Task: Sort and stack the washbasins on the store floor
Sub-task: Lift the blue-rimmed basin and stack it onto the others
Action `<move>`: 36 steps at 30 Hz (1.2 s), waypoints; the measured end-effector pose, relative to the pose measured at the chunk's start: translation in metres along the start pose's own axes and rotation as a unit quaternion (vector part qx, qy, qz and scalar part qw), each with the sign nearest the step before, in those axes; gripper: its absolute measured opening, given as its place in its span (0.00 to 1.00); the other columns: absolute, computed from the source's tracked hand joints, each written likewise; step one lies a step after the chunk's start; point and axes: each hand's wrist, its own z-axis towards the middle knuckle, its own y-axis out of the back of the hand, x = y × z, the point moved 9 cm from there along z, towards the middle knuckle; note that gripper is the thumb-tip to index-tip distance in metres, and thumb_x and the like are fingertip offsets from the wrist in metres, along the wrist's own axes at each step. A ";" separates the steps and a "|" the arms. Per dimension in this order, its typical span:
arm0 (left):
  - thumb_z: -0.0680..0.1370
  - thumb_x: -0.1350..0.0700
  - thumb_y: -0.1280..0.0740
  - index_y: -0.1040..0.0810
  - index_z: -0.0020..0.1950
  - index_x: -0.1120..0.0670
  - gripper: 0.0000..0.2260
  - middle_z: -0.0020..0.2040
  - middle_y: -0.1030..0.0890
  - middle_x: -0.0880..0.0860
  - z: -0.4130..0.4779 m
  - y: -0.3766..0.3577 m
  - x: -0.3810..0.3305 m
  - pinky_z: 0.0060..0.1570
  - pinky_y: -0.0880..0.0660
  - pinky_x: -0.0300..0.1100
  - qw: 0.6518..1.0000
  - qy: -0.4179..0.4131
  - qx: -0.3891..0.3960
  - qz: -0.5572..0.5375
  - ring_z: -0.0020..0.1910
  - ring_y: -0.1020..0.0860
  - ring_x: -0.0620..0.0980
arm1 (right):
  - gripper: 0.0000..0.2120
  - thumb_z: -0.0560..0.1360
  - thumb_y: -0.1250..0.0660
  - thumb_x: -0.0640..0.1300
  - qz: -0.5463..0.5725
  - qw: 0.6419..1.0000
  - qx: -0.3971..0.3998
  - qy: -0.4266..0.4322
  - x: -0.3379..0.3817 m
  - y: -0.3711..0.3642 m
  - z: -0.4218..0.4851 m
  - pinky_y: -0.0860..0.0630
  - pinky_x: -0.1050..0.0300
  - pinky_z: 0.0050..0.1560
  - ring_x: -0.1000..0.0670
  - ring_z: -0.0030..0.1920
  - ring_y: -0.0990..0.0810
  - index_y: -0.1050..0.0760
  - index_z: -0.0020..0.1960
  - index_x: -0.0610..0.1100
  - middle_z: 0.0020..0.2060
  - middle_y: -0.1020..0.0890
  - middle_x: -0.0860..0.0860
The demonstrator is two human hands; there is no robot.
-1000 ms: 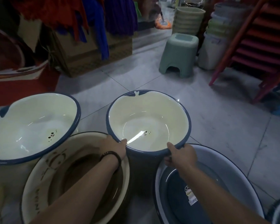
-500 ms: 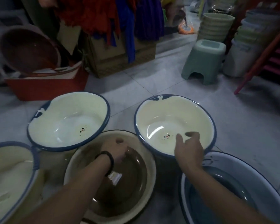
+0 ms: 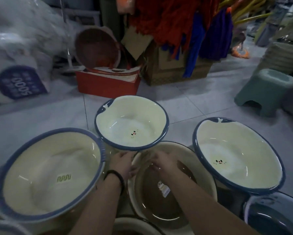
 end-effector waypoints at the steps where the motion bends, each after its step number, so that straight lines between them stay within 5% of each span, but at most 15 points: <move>1: 0.82 0.60 0.35 0.19 0.55 0.54 0.06 0.50 0.17 0.58 0.002 0.006 0.004 0.45 0.17 0.50 1.000 0.003 -0.002 -0.015 0.46 0.17 0.58 | 0.11 0.76 0.30 0.38 0.008 1.000 -0.001 -0.007 -0.003 -0.004 0.001 0.16 0.51 0.38 0.44 0.45 0.13 0.22 0.57 0.39 0.48 0.14 0.40; 4: 0.84 0.59 0.37 0.24 0.65 0.55 0.10 0.52 0.20 0.56 0.011 0.016 0.016 0.59 0.19 0.55 0.996 0.022 0.014 -0.082 0.55 0.18 0.58 | 0.16 0.72 0.30 0.41 0.091 0.996 -0.004 -0.025 -0.010 -0.009 0.011 0.17 0.47 0.44 0.40 0.45 0.14 0.20 0.59 0.38 0.45 0.13 0.41; 7: 0.85 0.58 0.37 0.34 0.78 0.52 0.21 0.53 0.24 0.53 0.011 0.019 0.021 0.64 0.22 0.58 0.989 0.037 0.026 -0.140 0.61 0.20 0.60 | 0.13 0.81 0.32 0.46 0.127 0.991 -0.003 -0.034 0.014 -0.018 0.000 0.17 0.51 0.47 0.44 0.46 0.16 0.21 0.61 0.38 0.49 0.15 0.43; 10: 0.85 0.58 0.36 0.37 0.80 0.48 0.24 0.65 0.24 0.57 0.018 0.022 0.021 0.65 0.22 0.59 0.984 0.043 0.032 -0.170 0.63 0.21 0.62 | 0.13 0.83 0.32 0.42 0.201 0.979 0.004 -0.037 0.025 -0.026 0.012 0.19 0.52 0.45 0.45 0.49 0.19 0.23 0.65 0.38 0.55 0.17 0.41; 13: 0.84 0.57 0.35 0.35 0.79 0.50 0.23 0.70 0.24 0.61 0.027 0.022 0.016 0.63 0.21 0.58 0.970 0.058 0.050 -0.229 0.64 0.20 0.62 | 0.13 0.83 0.32 0.42 0.224 0.973 0.012 -0.054 0.024 -0.036 0.010 0.22 0.55 0.36 0.47 0.42 0.21 0.24 0.66 0.37 0.50 0.21 0.43; 16: 0.85 0.54 0.38 0.33 0.76 0.53 0.19 0.69 0.23 0.61 0.029 0.013 0.003 0.61 0.21 0.56 0.943 0.061 0.072 -0.319 0.64 0.20 0.62 | 0.16 0.83 0.32 0.44 0.249 0.965 0.034 -0.070 0.018 -0.043 0.009 0.23 0.53 0.44 0.46 0.44 0.21 0.25 0.67 0.37 0.53 0.19 0.42; 20: 0.85 0.52 0.37 0.24 0.63 0.56 0.11 0.50 0.17 0.56 0.022 -0.007 -0.013 0.44 0.18 0.51 0.933 0.042 0.084 -0.348 0.49 0.18 0.56 | 0.23 0.79 0.26 0.54 0.285 0.951 0.097 -0.074 0.019 -0.055 0.017 0.21 0.46 0.66 0.39 0.63 0.17 0.22 0.65 0.38 0.61 0.16 0.39; 22: 0.82 0.49 0.31 0.21 0.61 0.56 0.13 0.48 0.19 0.53 0.027 -0.007 -0.022 0.38 0.17 0.46 0.942 0.011 0.058 -0.332 0.38 0.21 0.51 | 0.25 0.74 0.23 0.60 0.294 0.947 0.117 -0.063 0.030 -0.062 0.021 0.20 0.46 0.66 0.40 0.56 0.15 0.20 0.57 0.40 0.53 0.15 0.38; 24: 0.79 0.47 0.27 0.21 0.65 0.54 0.18 0.51 0.20 0.54 0.036 -0.002 -0.029 0.42 0.16 0.48 0.950 -0.016 0.026 -0.312 0.37 0.23 0.49 | 0.30 0.71 0.20 0.62 0.259 0.957 0.119 -0.053 0.037 -0.065 0.021 0.22 0.41 0.70 0.41 0.56 0.16 0.18 0.60 0.41 0.53 0.17 0.36; 28: 0.79 0.56 0.26 0.28 0.73 0.49 0.23 0.54 0.19 0.55 0.043 0.012 -0.038 0.57 0.17 0.57 0.949 -0.070 -0.029 -0.307 0.39 0.23 0.48 | 0.27 0.75 0.23 0.60 0.166 0.982 0.077 -0.049 0.033 -0.057 0.006 0.15 0.47 0.58 0.45 0.55 0.15 0.21 0.65 0.44 0.56 0.14 0.46; 32: 0.81 0.60 0.29 0.31 0.75 0.45 0.25 0.63 0.20 0.55 0.037 0.019 -0.049 0.53 0.17 0.52 0.947 -0.128 -0.050 -0.291 0.58 0.18 0.55 | 0.25 0.77 0.23 0.55 0.178 0.983 0.039 -0.029 0.033 -0.053 -0.012 0.15 0.49 0.50 0.43 0.58 0.17 0.26 0.68 0.46 0.60 0.17 0.46; 36: 0.83 0.59 0.32 0.27 0.73 0.44 0.20 0.63 0.18 0.56 0.023 0.010 -0.069 0.54 0.18 0.52 0.944 -0.146 -0.013 -0.296 0.58 0.18 0.55 | 0.15 0.77 0.22 0.49 0.198 0.980 -0.016 0.019 0.063 -0.030 -0.032 0.13 0.46 0.48 0.42 0.53 0.14 0.21 0.57 0.43 0.54 0.15 0.43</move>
